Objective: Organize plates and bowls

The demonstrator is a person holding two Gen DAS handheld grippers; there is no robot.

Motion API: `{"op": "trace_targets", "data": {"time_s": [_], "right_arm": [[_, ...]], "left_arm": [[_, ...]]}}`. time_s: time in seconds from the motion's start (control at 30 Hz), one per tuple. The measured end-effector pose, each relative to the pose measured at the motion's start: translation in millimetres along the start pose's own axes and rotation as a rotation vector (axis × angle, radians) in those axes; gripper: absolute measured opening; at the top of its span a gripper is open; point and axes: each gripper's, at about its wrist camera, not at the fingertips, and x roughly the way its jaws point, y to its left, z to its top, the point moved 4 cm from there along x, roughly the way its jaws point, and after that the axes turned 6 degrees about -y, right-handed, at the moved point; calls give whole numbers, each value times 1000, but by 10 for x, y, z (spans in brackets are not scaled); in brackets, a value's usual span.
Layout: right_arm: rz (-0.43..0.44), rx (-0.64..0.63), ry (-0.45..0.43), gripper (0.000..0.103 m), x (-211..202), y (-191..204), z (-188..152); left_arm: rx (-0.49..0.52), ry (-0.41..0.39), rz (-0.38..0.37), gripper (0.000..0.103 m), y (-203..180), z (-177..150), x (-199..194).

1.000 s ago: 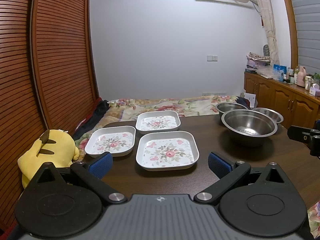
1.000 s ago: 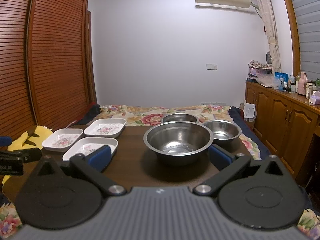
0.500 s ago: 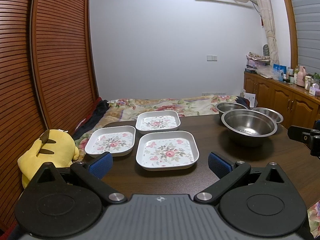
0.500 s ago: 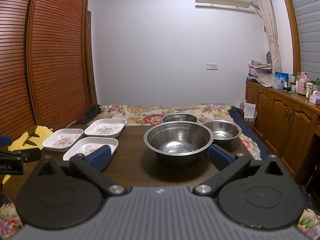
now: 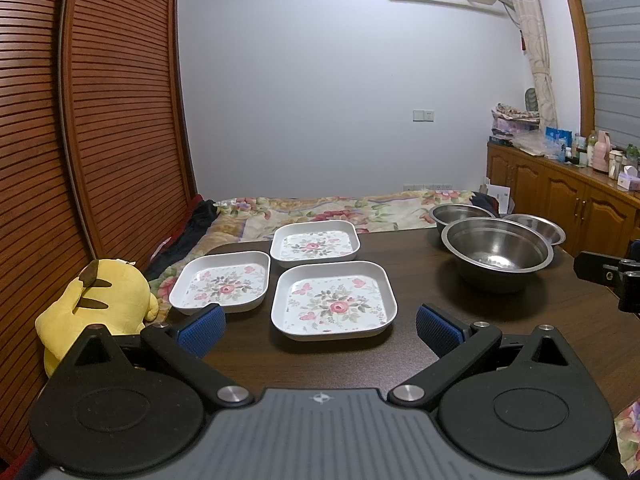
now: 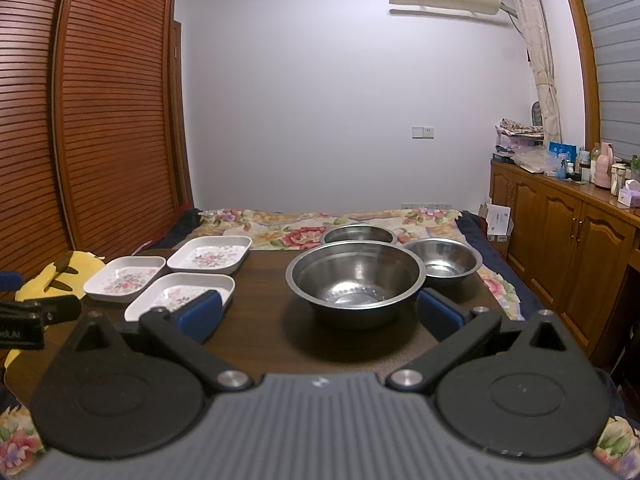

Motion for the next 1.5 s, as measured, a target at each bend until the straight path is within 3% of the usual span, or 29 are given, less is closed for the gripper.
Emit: {"op": "trace_targets", "data": {"time_s": [0.53, 0.83, 1.03, 1.5], "right_arm": [[0, -5, 8, 103, 8, 8, -26], [4, -11, 30, 103, 95, 18, -116], [35, -16, 58, 103, 206, 72, -164], [126, -56, 91, 103, 480, 343, -124]], "left_arm": [[1, 6, -3, 103, -12, 6, -12], [-9, 61, -17, 103, 26, -160, 149], [-28, 119, -22, 103, 91, -272, 292], [-28, 140, -24, 103, 222, -256, 336]]}}
